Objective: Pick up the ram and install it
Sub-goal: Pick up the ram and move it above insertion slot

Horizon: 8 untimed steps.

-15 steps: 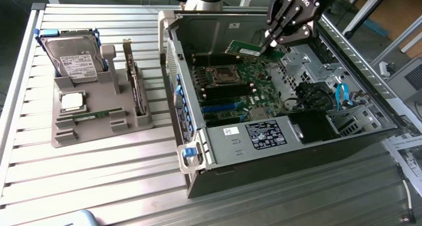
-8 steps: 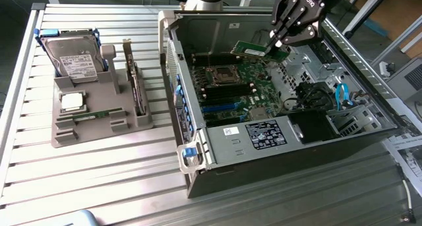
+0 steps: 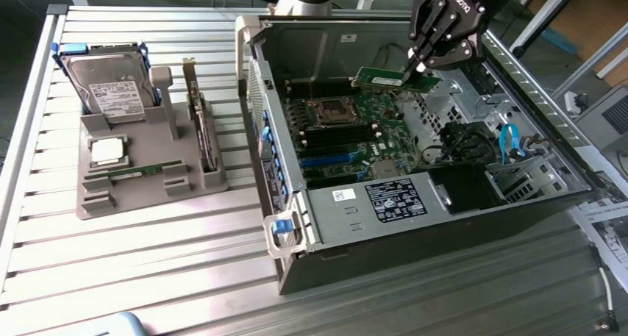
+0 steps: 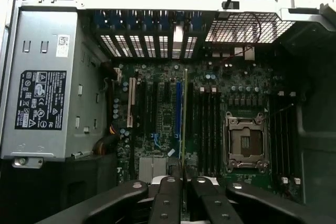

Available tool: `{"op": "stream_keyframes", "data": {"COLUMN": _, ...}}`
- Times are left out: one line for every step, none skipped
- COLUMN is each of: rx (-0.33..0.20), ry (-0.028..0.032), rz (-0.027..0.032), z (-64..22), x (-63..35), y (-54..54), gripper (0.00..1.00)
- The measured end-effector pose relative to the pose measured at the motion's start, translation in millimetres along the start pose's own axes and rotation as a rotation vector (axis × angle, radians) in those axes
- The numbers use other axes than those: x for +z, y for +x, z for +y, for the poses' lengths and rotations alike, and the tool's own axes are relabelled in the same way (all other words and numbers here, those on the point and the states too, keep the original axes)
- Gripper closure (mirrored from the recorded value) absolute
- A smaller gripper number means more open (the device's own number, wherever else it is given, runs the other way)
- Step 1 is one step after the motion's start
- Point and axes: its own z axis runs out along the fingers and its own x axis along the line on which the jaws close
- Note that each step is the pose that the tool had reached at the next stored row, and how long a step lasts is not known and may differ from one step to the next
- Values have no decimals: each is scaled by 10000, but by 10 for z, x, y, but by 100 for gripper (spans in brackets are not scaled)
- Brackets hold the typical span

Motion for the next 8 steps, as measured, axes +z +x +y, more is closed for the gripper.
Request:
{"op": "stream_keyframes", "data": {"rx": 1, "ry": 54, "rz": 1, "z": 0, "x": 1, "y": 0, "gripper": 87}}
{"op": "stream_keyframes", "data": {"rx": 1, "ry": 54, "rz": 1, "z": -1, "x": 1, "y": 0, "gripper": 87}}
{"op": "stream_keyframes", "data": {"rx": 0, "ry": 54, "rz": 1, "z": 0, "x": 1, "y": 0, "gripper": 87}}
{"op": "stream_keyframes", "data": {"rx": -8, "ry": 61, "rz": -39, "z": 0, "x": -1, "y": 1, "gripper": 87}}
{"op": "stream_keyframes", "data": {"rx": -34, "ry": 82, "rz": -181, "z": 1, "x": -1, "y": 3, "gripper": 87}}
{"op": "stream_keyframes", "data": {"rx": -69, "ry": 116, "rz": -366, "z": 1, "x": 1, "y": 4, "gripper": 87}}
{"op": "stream_keyframes", "data": {"rx": -118, "ry": 160, "rz": -617, "z": 1, "x": 1, "y": 7, "gripper": 87}}
{"op": "stream_keyframes", "data": {"rx": -159, "ry": 195, "rz": -826, "z": 0, "x": 1, "y": 10, "gripper": 87}}
